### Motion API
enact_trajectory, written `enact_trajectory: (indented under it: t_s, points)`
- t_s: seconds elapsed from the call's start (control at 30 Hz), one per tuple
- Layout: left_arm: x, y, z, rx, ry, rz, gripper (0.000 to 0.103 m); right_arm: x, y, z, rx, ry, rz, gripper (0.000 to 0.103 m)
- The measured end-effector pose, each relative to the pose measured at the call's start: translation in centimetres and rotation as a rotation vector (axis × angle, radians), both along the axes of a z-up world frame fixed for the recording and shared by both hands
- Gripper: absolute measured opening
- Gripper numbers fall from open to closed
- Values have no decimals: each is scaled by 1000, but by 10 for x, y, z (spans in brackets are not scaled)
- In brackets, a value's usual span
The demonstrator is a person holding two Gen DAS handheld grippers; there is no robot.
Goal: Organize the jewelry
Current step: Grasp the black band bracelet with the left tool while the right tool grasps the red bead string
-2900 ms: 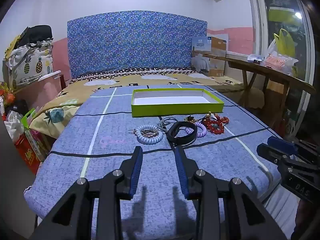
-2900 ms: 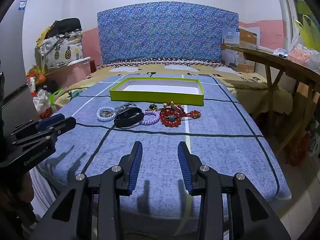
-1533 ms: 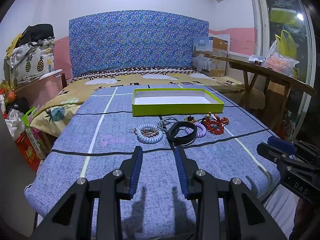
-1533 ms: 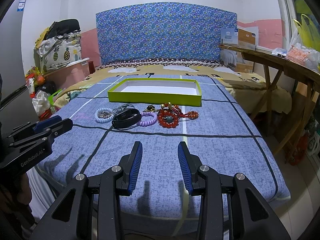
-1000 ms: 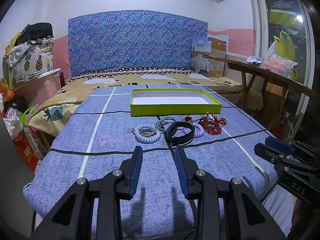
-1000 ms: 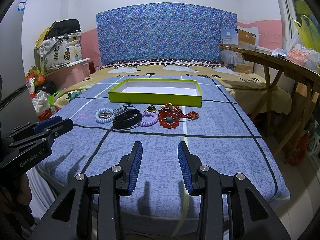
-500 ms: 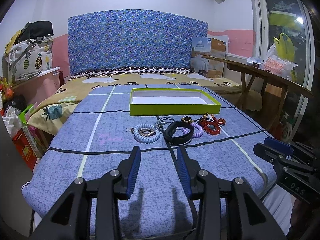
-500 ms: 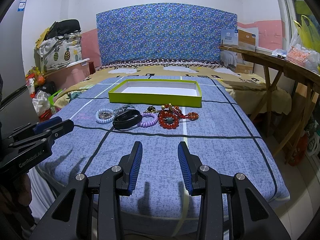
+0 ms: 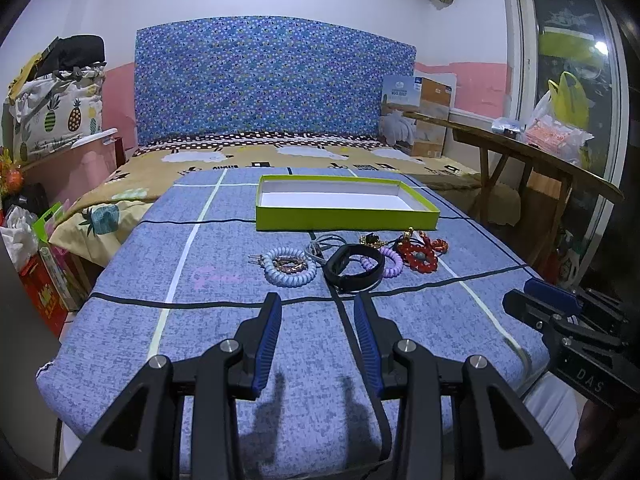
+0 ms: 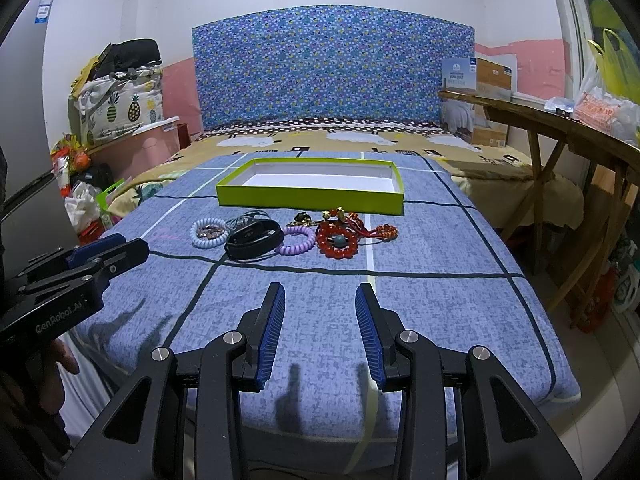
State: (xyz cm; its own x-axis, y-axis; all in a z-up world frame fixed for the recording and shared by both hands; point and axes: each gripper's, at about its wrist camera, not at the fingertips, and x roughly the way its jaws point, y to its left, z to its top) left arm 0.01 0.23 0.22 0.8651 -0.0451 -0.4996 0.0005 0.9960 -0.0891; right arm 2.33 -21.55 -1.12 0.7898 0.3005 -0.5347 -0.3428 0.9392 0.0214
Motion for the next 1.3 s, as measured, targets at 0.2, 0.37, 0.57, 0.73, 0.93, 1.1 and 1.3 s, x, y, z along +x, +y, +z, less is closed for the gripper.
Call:
enact_trajectory:
  t_s: [0.2, 0.37, 0.57, 0.73, 0.93, 1.1, 1.3]
  points:
    - [3, 0, -1, 5, 13, -10, 39, 0, 6, 6, -1, 3, 0, 38]
    - [12, 3, -4, 1, 40, -3, 39, 6, 8, 2, -2, 16, 2, 38]
    - [32, 6, -7, -3, 75, -11, 39, 24, 8, 0, 3, 38, 10, 38]
    - [54, 4, -9, 2, 105, -41, 39, 46, 9, -3, -3, 69, 24, 38]
    - [89, -1, -10, 13, 145, -96, 39, 76, 8, -7, -6, 123, 49, 38]
    - [114, -5, -20, 26, 206, -149, 39, 103, 9, -8, -29, 155, 79, 38]
    - [126, -9, -21, 39, 232, -186, 37, 137, 2, -9, -53, 188, 103, 38]
